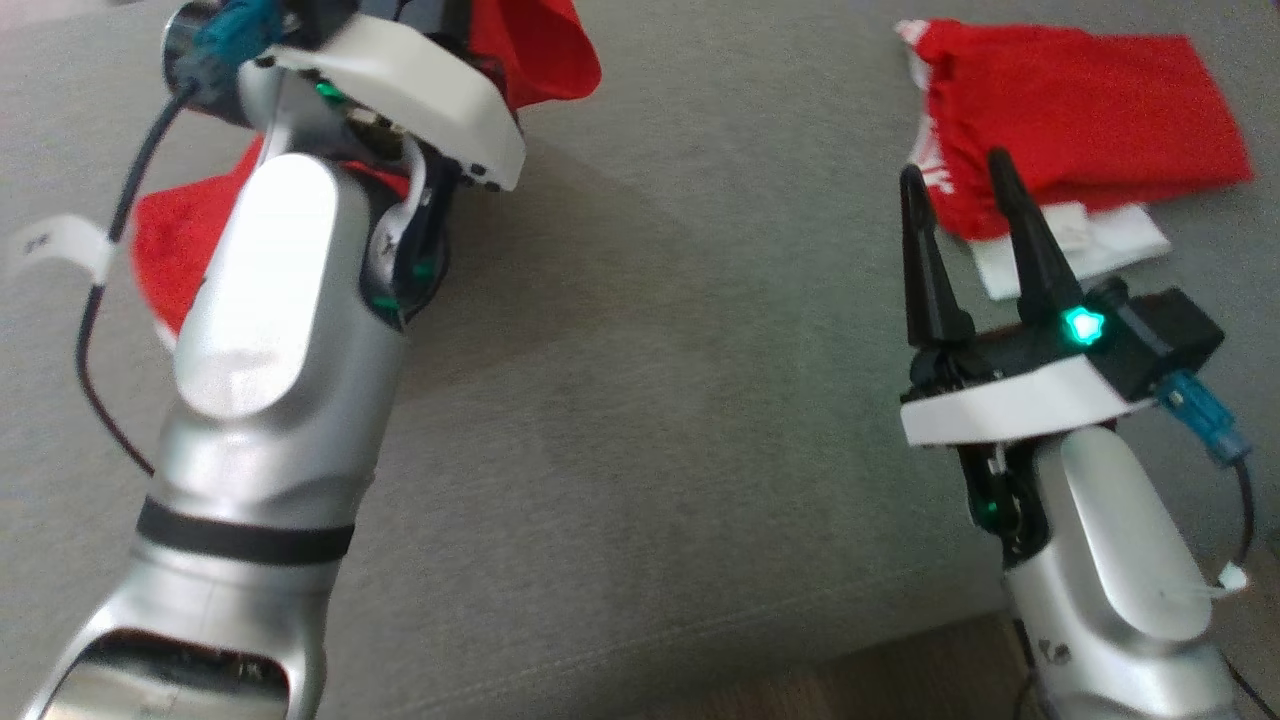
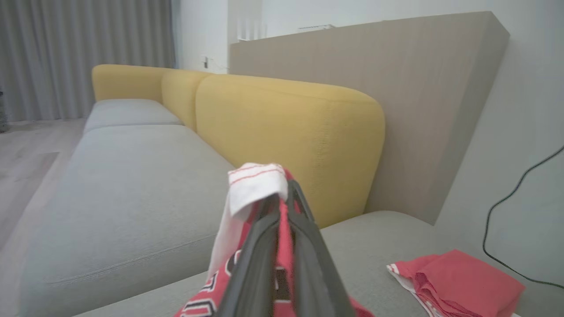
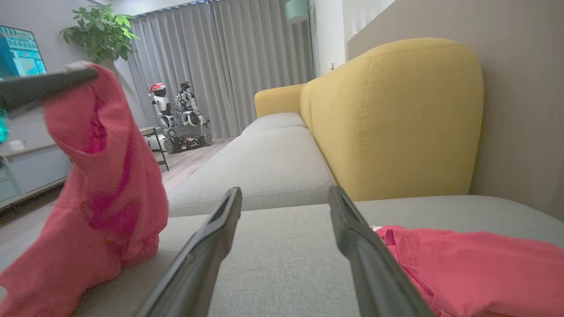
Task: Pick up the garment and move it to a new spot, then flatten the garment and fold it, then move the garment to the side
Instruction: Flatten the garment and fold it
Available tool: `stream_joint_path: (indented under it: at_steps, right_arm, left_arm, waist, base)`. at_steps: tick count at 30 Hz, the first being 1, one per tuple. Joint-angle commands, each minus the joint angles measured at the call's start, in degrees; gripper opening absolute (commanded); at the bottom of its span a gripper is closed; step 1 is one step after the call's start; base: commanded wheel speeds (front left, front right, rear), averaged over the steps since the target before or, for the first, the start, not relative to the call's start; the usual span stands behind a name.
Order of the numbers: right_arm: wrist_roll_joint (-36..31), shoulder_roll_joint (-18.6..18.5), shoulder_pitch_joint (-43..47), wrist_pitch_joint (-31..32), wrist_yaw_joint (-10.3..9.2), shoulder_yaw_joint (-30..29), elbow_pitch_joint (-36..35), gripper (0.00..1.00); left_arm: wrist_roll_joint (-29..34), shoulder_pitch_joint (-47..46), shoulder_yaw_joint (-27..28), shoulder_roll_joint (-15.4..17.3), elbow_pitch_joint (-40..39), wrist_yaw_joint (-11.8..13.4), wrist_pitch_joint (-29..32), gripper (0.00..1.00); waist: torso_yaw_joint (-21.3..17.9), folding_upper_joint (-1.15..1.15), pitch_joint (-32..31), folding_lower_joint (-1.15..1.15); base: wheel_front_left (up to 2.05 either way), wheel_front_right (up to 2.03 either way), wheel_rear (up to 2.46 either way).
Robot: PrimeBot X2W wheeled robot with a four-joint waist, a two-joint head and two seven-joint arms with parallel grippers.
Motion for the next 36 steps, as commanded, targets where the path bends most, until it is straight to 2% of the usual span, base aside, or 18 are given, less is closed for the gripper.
stream_joint_path:
  at_steps: [1, 7, 8, 9, 10, 11, 18, 25, 31, 32, 36]
  right_arm:
    - [1.2, 0.4, -2.6, -0.7, 0.37, 2.0, -1.5, 1.0]
    - [4.1, 0.4, -3.7, -0.8, 0.37, 4.5, -2.0, 1.0]
    - [4.5, 0.4, -3.7, -0.8, 0.37, 4.9, -2.1, 1.0]
    - [4.9, 0.4, -3.6, -0.8, 0.37, 5.2, -2.2, 1.0]
    - [4.9, 0.4, -3.6, -0.8, 0.37, 5.2, -2.2, 1.0]
    - [5.1, 0.4, -3.4, -0.8, 0.37, 5.4, -2.3, 1.0]
    - [5.5, 0.4, -2.7, -0.8, 0.37, 4.4, -2.7, 1.0]
    - [3.4, 0.4, -2.3, -0.8, 0.37, 2.2, -2.5, 1.0]
    - [-0.4, 0.4, -0.8, -0.8, 0.37, -1.0, -1.9, 1.0]
    - [-1.8, 0.4, 0.1, -0.8, 0.37, -2.2, -1.7, 1.0]
    - [-3.9, 0.4, 2.1, -0.8, 0.37, -4.1, -1.2, 1.0]
  left_arm:
    - [-0.3, -5.1, 0.1, 0.9, 0.2, 0.7, -1.7, 0.0]
    - [-4.2, -11.1, -5.1, 0.8, 8.9, 4.2, -7.1, 0.0]
    - [-5.1, -11.8, -6.0, 0.8, 10.9, 4.9, -7.7, 0.2]
    - [-5.9, -12.4, -7.0, 0.8, 12.9, 5.3, -8.2, 0.83]
    - [-5.9, -12.4, -7.0, 0.8, 12.9, 5.3, -8.2, 0.83]
    - [-7.3, -12.7, -8.0, 0.8, 14.6, 5.5, -8.7, 1.0]
    - [-12.2, -15.0, -14.9, 0.8, 22.9, 5.4, -11.4, 1.0]
    - [-13.7, -16.8, -13.0, 1.7, 25.3, 5.5, -14.3, 1.0]
    - [-13.6, -12.1, -8.0, 7.0, 20.0, 5.5, -14.7, 1.0]
    - [-13.4, -8.5, -6.0, 8.9, 16.7, 5.4, -14.7, 1.0]
    - [-13.4, 0.7, -2.3, 12.1, 9.8, 5.1, -14.7, 1.0]
  waist:
    - [-4.7, 0.0, 2.6, 0.0]
    - [-9.5, 0.0, 4.6, 0.0]
    - [-10.2, 0.0, 4.8, 0.0]
    - [-10.7, 0.0, 4.9, 0.0]
    - [-10.7, 0.0, 4.9, 0.0]
    - [-11.1, 0.0, 5.0, 0.0]
    - [-11.0, 0.0, 5.5, 0.0]
    - [-5.6, 0.0, 3.6, 0.0]
    - [1.9, 0.0, 0.3, 0.0]
    - [4.4, 0.0, -1.0, 0.0]
    - [8.6, 0.0, -3.2, 0.0]
  base:
    - [0.0, 0.0, 0.0]
    - [0.0, 0.0, 0.0]
    - [0.0, 0.0, 0.0]
    - [0.0, 0.0, 0.0]
    - [0.0, 0.0, 0.0]
    - [0.0, 0.0, 0.0]
    - [0.0, 0.0, 0.0]
    - [0.0, 0.0, 0.0]
    - [0.0, 0.0, 0.0]
    - [0.0, 0.0, 0.0]
    - [0.0, 0.0, 0.0]
